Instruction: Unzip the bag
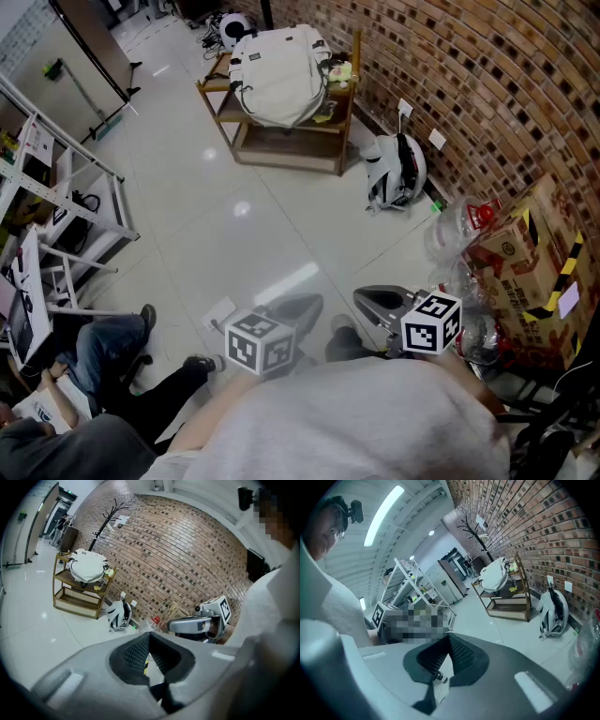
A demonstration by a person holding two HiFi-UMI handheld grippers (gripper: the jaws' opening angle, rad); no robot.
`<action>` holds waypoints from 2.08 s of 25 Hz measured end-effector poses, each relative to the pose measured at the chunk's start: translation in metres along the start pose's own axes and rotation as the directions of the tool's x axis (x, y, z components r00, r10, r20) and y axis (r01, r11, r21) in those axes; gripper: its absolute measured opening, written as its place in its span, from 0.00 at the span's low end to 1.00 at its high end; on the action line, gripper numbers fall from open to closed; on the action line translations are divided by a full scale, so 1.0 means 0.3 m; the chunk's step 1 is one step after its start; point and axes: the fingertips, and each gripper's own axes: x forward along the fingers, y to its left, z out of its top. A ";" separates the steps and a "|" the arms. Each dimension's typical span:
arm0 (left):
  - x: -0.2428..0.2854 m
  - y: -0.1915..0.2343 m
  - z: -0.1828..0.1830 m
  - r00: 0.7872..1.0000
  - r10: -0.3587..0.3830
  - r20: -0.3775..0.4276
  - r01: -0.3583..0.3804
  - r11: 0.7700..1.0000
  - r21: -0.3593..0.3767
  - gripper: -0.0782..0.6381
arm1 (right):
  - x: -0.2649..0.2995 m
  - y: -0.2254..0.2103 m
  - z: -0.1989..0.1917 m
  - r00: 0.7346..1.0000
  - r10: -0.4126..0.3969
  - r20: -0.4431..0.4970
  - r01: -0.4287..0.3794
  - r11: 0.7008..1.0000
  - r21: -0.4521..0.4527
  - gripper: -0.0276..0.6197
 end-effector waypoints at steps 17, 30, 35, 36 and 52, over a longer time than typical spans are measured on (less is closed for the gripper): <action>0.186 0.088 0.385 0.988 0.088 0.125 -0.097 0.993 0.073 0.11 | -0.015 -0.266 0.338 0.999 0.034 0.011 -0.032 0.993 -0.117 0.05; 0.212 0.665 0.752 0.980 0.087 0.179 -0.088 0.996 0.001 0.11 | 0.448 -0.485 0.710 0.999 -0.010 -0.038 0.006 0.992 -0.124 0.05; 0.172 0.967 0.994 0.983 0.084 0.163 -0.085 0.996 -0.003 0.11 | 0.715 -0.557 0.945 0.999 -0.031 -0.039 0.027 0.995 -0.096 0.05; 0.167 1.027 1.041 0.984 0.086 0.159 -0.086 0.996 -0.003 0.11 | 0.765 -0.574 0.994 0.999 -0.035 -0.035 0.031 0.995 -0.093 0.05; 0.224 1.473 1.363 0.989 0.102 0.109 -0.102 0.995 -0.012 0.11 | 1.122 -0.768 1.330 0.998 -0.062 -0.022 0.059 0.993 -0.101 0.05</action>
